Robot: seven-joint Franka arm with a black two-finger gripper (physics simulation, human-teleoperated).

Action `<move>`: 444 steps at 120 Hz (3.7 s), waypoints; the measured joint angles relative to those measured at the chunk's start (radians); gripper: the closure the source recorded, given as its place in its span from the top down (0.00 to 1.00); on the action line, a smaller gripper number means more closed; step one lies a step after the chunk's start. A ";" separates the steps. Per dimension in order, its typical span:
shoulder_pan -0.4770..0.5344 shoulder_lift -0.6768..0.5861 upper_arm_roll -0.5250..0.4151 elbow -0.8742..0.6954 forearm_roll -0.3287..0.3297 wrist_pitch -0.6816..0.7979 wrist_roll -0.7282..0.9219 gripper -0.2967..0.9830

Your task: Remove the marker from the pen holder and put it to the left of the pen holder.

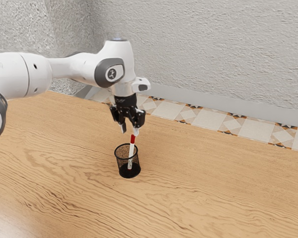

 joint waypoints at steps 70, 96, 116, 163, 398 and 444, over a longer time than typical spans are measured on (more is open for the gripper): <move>-0.002 0.045 -0.006 0.015 -0.024 -0.025 -0.013 0.46; -0.002 0.051 -0.006 0.015 -0.030 -0.056 -0.015 0.46; -0.006 0.063 -0.006 0.019 -0.025 -0.058 -0.016 0.42; -0.008 0.064 -0.005 0.026 -0.021 -0.043 -0.017 0.33; 0.012 0.050 0.185 0.031 0.162 -0.514 -0.020 0.55; 0.013 -0.174 0.129 0.017 0.080 -0.263 -0.023 0.73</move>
